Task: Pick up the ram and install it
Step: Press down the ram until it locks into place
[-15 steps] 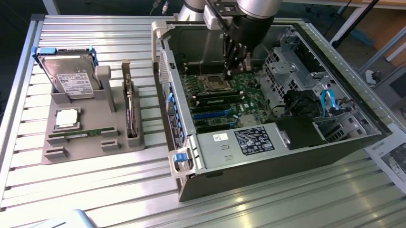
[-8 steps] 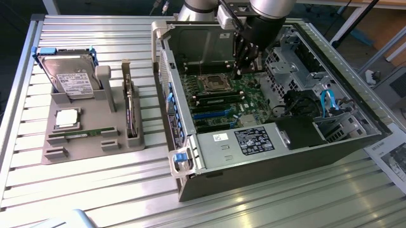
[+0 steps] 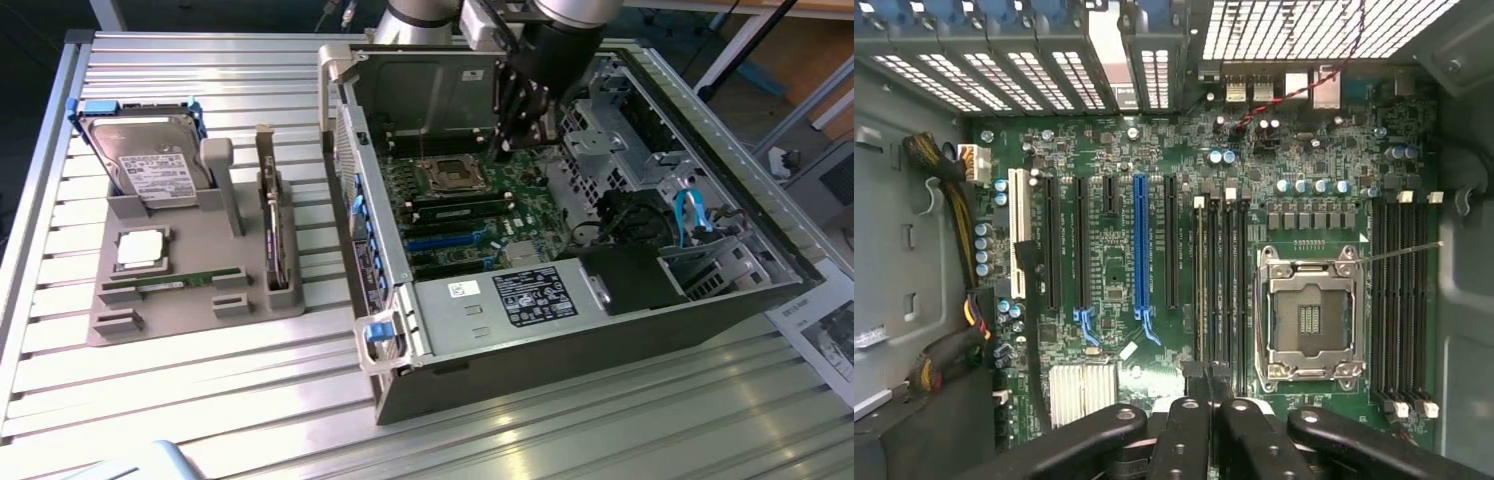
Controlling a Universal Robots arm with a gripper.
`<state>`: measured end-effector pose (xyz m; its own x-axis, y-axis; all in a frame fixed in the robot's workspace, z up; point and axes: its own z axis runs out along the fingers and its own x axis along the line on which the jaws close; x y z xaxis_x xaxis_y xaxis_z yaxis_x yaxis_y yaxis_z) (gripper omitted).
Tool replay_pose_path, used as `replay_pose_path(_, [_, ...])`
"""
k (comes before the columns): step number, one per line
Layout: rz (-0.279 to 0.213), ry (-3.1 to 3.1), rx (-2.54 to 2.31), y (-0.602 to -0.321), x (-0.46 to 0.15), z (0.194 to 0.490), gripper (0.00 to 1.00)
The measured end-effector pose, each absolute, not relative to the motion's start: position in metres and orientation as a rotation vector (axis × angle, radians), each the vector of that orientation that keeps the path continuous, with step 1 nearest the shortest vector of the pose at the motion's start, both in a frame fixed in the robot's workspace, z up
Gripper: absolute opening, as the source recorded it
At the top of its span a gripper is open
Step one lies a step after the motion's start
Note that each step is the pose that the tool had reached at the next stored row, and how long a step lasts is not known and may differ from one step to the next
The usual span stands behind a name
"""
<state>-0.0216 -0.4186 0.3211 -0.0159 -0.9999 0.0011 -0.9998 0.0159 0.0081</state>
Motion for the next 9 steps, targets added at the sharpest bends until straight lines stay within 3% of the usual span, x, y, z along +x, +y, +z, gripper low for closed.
replay_pose_path(9, [-0.010,-2.229,2.194,-0.419,-0.021,0.352,0.10])
